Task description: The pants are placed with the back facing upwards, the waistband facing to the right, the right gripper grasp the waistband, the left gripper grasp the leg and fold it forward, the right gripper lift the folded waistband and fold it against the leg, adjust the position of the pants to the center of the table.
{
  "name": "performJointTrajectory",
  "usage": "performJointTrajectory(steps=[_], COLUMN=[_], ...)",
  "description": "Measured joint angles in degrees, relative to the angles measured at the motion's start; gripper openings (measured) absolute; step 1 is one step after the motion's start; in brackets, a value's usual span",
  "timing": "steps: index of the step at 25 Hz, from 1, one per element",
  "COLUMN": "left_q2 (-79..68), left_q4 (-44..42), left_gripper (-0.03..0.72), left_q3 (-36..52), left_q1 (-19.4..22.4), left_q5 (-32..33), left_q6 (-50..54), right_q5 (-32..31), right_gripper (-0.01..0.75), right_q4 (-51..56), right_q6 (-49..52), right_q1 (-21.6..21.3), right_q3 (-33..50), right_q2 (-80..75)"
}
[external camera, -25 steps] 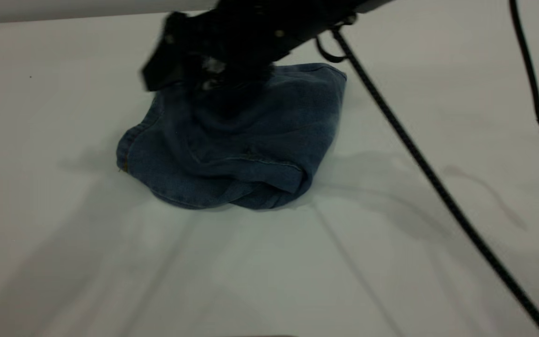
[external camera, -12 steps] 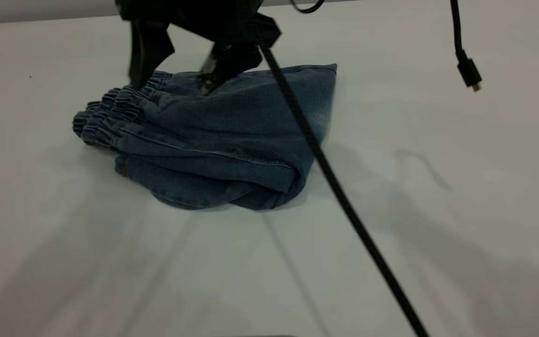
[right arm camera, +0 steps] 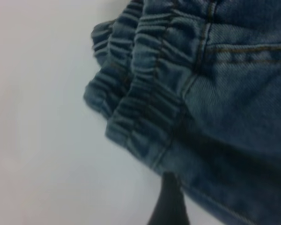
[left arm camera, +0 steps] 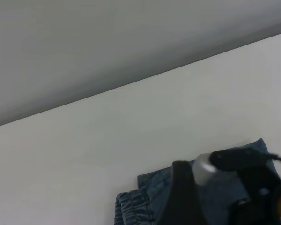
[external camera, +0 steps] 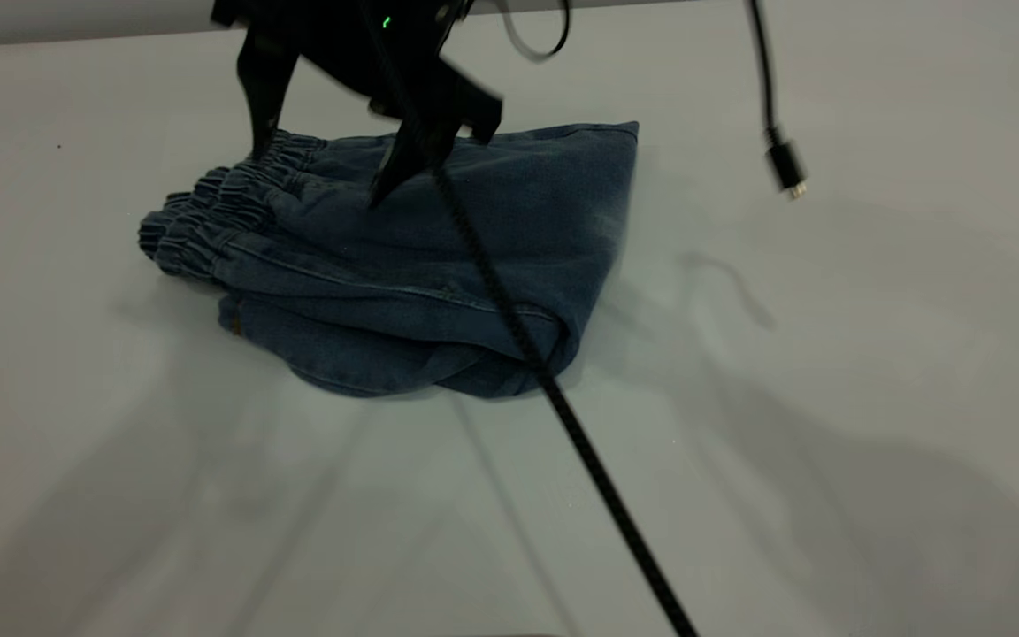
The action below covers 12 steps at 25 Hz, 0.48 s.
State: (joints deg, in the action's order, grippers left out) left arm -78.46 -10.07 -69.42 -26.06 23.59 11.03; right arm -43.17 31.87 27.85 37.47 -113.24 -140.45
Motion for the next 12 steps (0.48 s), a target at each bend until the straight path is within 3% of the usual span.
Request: performJointTrajectory(steps=[5,12], left_q2=[0.00,0.00], left_q4=[0.00,0.05], left_gripper=[0.515,0.515], left_q3=[0.00,0.00], left_q1=[0.00,0.00], left_q5=[1.65,2.75], left_q6=[0.00,0.00], right_q5=[-0.97,-6.88], right_gripper=[0.503,0.498], right_q4=[0.13,-1.74], right_q6=[6.74,6.62], right_q1=[0.27,0.60], right_q3=[-2.46,-3.41], right_q2=[-5.97,-8.32])
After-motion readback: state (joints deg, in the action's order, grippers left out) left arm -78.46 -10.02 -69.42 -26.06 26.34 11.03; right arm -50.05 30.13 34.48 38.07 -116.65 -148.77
